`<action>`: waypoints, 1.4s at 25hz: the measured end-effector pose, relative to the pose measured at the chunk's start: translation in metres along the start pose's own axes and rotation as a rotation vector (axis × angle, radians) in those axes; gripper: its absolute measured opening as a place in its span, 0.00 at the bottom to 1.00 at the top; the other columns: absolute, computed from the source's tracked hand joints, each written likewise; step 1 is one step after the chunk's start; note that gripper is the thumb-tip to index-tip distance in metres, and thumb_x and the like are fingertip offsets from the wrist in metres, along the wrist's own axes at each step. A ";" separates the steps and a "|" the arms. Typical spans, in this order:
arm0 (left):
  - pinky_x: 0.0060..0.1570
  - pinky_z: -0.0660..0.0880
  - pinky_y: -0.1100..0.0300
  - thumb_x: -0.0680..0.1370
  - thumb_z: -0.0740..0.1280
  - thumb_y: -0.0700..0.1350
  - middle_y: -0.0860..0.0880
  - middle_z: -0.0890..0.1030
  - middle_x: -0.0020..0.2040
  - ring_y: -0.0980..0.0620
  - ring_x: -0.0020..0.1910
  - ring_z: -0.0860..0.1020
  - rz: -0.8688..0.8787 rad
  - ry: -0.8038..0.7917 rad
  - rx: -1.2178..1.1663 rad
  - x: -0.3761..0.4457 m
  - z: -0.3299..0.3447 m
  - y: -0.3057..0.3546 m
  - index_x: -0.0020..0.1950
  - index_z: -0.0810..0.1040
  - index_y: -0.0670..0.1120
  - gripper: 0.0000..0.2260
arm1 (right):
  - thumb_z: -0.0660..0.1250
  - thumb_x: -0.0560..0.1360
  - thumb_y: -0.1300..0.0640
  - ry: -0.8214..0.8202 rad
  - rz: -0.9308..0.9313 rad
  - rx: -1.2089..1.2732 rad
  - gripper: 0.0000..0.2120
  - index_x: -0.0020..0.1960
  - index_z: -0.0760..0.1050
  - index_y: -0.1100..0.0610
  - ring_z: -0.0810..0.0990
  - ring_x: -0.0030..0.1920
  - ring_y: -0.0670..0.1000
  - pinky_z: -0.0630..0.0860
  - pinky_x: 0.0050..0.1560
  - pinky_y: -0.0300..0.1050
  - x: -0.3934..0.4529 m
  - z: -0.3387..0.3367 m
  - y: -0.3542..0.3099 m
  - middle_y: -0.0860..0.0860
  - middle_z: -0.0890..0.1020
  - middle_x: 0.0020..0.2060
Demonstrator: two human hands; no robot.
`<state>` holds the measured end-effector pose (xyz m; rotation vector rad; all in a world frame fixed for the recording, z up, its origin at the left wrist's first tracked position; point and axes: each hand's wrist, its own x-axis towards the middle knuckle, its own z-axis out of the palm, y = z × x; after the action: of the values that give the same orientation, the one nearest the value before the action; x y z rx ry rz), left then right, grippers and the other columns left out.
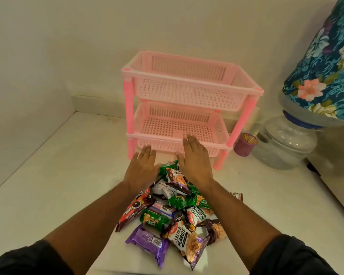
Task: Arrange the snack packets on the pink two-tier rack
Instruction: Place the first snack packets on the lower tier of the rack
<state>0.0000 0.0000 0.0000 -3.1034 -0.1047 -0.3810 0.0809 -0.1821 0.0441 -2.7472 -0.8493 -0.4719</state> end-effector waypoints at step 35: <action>0.47 0.76 0.57 0.76 0.65 0.52 0.48 0.78 0.60 0.50 0.52 0.77 -0.215 -0.517 -0.378 0.079 -0.071 -0.014 0.69 0.70 0.46 0.23 | 0.71 0.72 0.51 -0.655 0.222 0.407 0.24 0.66 0.73 0.55 0.79 0.53 0.54 0.77 0.57 0.53 0.072 -0.055 0.039 0.53 0.78 0.61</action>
<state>0.0580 0.0175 0.0880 -3.4860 -0.4176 0.4697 0.1469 -0.1933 0.1165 -2.5575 -0.6472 0.6104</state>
